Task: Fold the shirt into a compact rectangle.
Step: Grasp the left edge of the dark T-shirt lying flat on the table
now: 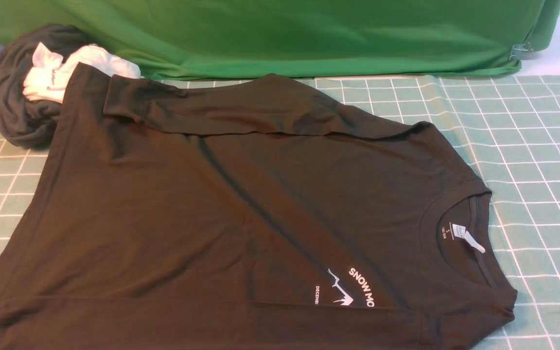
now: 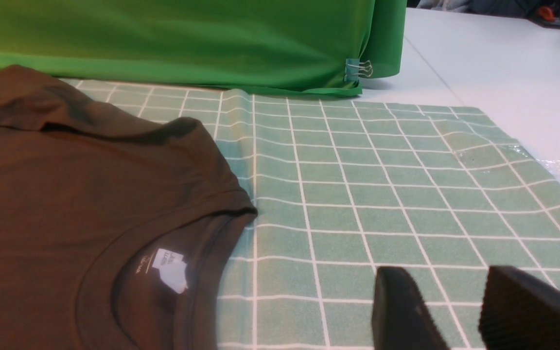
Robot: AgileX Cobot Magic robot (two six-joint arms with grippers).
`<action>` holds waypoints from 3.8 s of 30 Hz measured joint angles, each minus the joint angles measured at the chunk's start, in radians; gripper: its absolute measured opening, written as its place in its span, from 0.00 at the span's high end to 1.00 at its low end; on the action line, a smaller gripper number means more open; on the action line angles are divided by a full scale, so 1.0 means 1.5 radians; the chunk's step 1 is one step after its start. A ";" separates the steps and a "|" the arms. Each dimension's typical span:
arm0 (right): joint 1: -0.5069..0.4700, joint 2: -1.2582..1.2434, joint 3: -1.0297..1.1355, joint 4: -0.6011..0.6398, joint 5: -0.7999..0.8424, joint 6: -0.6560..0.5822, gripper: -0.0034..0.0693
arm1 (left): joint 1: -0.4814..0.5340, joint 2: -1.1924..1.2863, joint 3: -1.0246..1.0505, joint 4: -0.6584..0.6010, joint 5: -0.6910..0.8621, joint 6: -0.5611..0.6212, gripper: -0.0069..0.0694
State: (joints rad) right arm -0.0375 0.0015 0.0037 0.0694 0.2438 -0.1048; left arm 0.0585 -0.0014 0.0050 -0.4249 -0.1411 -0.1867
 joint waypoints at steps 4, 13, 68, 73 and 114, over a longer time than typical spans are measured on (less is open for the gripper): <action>0.000 0.000 0.000 0.000 0.000 0.000 0.62 | 0.000 0.000 0.000 0.000 -0.070 -0.010 0.89; 0.000 0.000 0.000 0.059 -0.102 0.051 0.62 | 0.000 0.000 0.000 0.002 -0.248 -0.082 0.89; 0.556 0.626 -0.474 0.119 0.280 0.027 0.92 | 0.239 0.877 -0.472 0.334 0.634 -0.041 0.87; 0.557 0.628 -0.474 0.119 0.255 0.006 0.91 | 0.239 0.886 -0.470 0.353 0.596 0.010 0.70; 0.549 0.628 -0.474 0.118 0.187 -0.027 0.87 | 0.237 0.887 -0.527 0.217 0.653 0.128 0.89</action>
State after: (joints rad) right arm 0.7867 0.9442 -0.7066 0.2460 0.5240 -0.1458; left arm 0.4136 1.3299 -0.7860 -0.0992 0.8389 0.0055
